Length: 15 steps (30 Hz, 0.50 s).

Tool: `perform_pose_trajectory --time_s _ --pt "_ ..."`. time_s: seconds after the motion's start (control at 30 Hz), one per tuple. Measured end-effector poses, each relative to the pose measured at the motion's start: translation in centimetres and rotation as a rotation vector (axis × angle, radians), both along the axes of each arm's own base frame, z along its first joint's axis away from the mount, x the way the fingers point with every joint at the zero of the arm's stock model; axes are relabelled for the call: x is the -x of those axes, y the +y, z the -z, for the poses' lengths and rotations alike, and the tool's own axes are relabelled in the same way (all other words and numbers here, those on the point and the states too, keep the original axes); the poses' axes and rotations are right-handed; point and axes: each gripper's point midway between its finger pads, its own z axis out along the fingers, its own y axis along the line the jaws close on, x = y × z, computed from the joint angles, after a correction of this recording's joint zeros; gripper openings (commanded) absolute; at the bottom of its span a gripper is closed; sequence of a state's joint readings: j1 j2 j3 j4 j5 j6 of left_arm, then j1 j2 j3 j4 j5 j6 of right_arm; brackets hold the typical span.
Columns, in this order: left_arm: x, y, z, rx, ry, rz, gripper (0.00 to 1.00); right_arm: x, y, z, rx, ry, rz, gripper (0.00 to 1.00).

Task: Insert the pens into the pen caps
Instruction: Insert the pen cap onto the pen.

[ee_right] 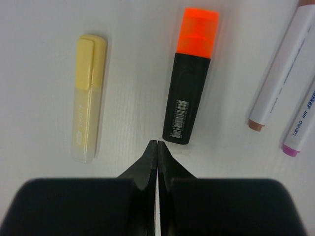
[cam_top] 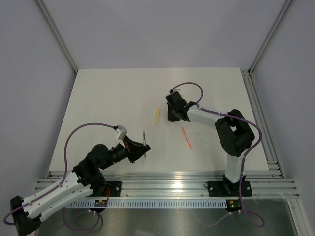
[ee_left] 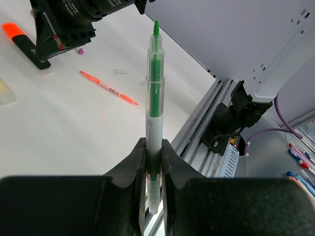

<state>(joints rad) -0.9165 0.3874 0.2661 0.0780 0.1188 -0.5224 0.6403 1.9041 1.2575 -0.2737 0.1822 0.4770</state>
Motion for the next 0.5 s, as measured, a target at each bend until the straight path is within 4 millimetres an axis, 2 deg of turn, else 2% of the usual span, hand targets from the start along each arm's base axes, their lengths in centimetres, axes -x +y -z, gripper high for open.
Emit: perform_pose_trajectory --time_s 0.2,0.5 --pt "-0.1 0.1 0.0 -0.002 -0.003 -0.007 0.00 0.0 0.8 0.1 -0.017 0.005 -0.044 0.00" --pt "-0.3 0.1 0.0 -0.005 -0.006 -0.015 0.00 -0.6 1.4 1.5 0.011 0.031 -0.076 0.00"
